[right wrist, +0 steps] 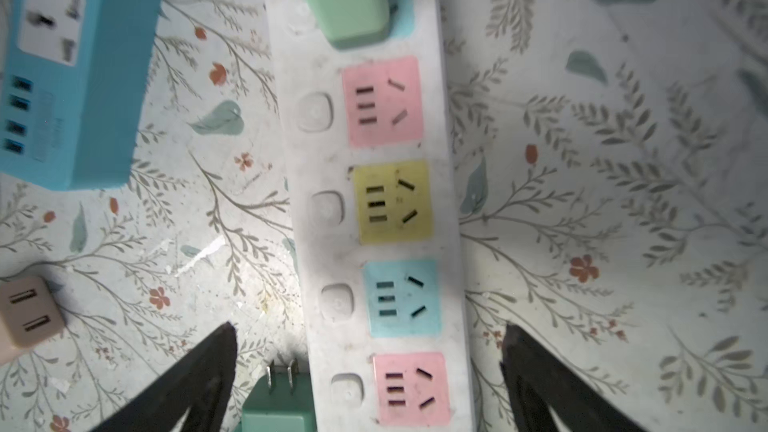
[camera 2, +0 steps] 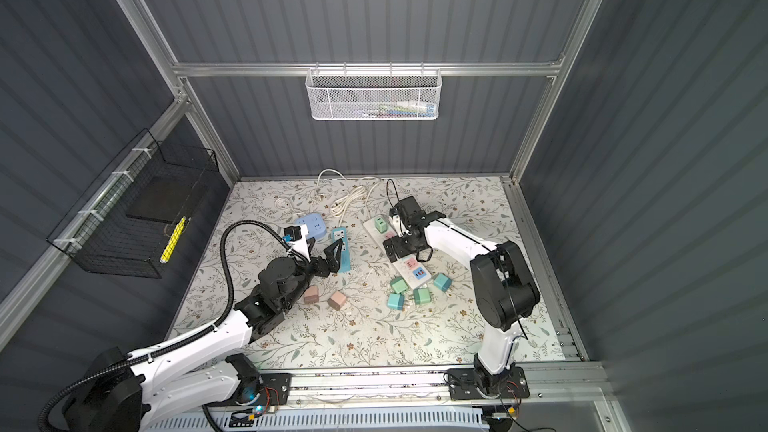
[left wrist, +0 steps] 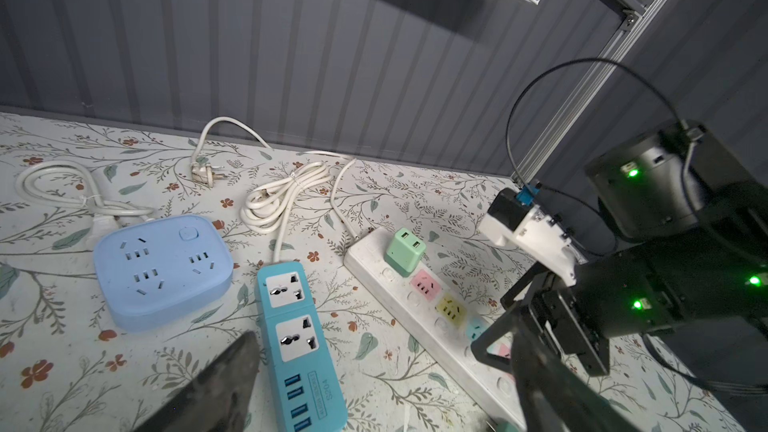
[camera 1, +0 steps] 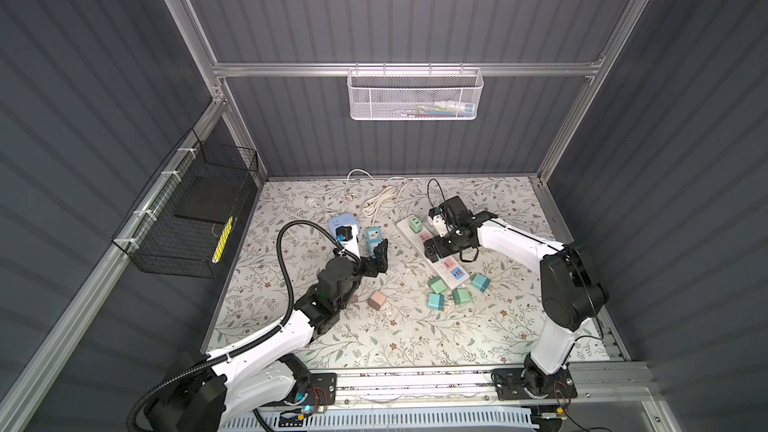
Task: Insert the plug
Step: 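Open the right gripper and raise it off the seated mint-green plug, then lower the left gripper onto the pink plug near the robot and grasp it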
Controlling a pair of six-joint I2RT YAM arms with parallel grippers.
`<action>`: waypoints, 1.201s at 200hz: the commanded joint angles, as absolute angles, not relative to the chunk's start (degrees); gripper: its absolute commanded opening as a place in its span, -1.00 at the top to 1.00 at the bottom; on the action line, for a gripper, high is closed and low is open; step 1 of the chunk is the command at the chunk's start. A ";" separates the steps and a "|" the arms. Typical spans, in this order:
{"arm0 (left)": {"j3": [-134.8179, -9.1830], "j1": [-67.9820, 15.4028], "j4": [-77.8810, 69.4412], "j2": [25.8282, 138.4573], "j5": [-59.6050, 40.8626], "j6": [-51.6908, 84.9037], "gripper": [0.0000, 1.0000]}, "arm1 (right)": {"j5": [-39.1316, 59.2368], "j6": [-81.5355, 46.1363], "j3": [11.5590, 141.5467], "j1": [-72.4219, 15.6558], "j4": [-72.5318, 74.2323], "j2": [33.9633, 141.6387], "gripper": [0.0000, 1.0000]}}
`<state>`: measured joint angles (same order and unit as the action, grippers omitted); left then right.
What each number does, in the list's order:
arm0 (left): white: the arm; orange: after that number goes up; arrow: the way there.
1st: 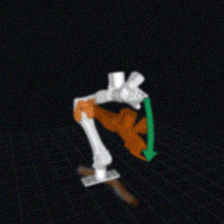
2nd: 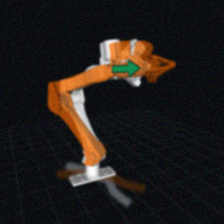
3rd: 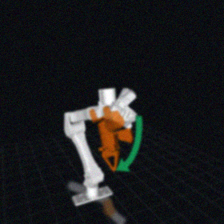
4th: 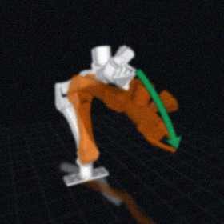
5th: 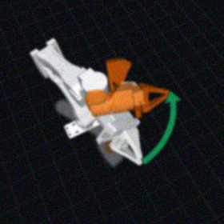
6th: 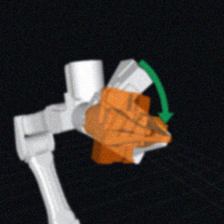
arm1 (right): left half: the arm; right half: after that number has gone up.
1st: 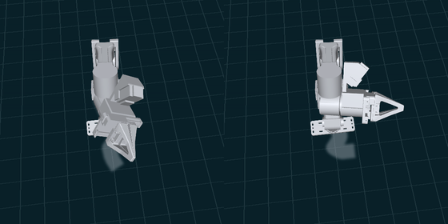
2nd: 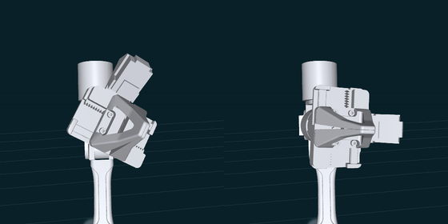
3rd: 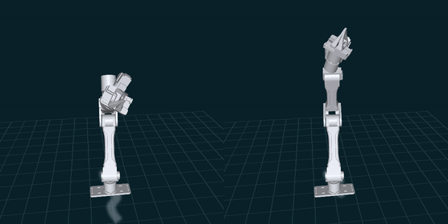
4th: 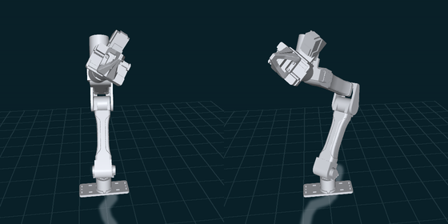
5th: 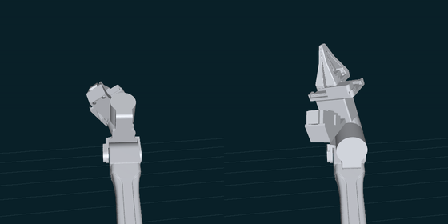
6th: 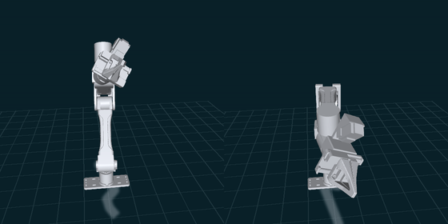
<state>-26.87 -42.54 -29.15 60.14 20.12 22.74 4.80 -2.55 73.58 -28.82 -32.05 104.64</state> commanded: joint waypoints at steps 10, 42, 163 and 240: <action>-28.30 -42.19 -29.27 59.41 19.52 22.95 -0.89 | 5.89 -2.55 73.14 -29.11 -33.70 106.89 -0.98; -27.73 -42.13 -29.10 58.96 20.02 23.03 -0.89 | 4.53 -3.25 74.14 -29.41 -33.53 109.28 -0.98; -28.15 -42.19 -26.28 57.32 20.49 23.28 -0.89 | -2.68 -19.68 81.30 -32.58 -28.52 116.51 -0.54; -36.02 -42.20 -5.26 64.43 19.81 29.17 -0.82 | -3.94 -17.78 78.86 -32.83 -31.51 106.66 -0.83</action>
<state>-32.03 -42.54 -16.86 62.33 19.66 25.96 -2.13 -17.74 81.30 -32.67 -30.28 114.65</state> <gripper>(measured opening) 0.920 0.908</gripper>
